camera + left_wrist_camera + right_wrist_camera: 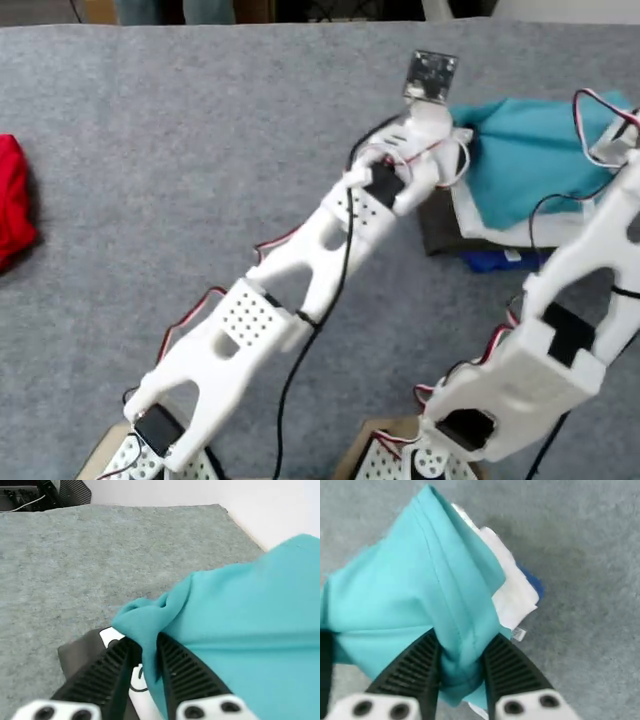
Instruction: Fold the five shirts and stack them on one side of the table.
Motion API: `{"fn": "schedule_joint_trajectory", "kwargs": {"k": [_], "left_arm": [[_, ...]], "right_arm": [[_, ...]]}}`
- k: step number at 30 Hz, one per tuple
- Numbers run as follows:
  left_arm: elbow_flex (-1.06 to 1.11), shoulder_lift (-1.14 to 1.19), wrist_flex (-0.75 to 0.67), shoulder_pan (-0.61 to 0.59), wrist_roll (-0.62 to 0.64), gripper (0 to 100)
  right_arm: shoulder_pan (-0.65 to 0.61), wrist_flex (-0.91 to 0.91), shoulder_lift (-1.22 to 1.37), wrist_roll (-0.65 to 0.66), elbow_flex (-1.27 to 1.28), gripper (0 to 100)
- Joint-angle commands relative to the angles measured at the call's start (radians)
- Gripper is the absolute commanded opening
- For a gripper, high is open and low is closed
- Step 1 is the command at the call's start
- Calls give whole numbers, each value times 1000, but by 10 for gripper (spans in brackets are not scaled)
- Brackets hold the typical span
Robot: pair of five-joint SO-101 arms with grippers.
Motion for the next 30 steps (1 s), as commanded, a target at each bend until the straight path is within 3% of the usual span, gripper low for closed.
{"fn": "schedule_joint_trajectory", "kwargs": {"k": [1, 3, 9, 11, 16, 22, 25, 30], "left_arm": [[16, -52, -44, 1, 11, 66], [41, -51, -43, 1, 11, 85], [79, -52, 38, -7, 11, 121], [79, -54, 78, -7, 11, 133], [47, -63, 152, -38, 5, 134], [-275, -63, 457, -145, -97, 134], [-403, -55, 649, -197, -175, 134], [-403, -118, 928, -312, -279, 134]], "right_arm": [[44, -21, 67, 60, -45, 18], [44, -6, 124, 61, -54, 67], [46, 5, 242, 63, -50, 393], [49, 5, 262, 63, -54, 445], [57, 5, 242, 57, -56, 355], [54, 2, 136, 61, -56, 11], [55, -2, 113, 55, -53, 71], [78, 0, 113, 61, -48, 106]]}}
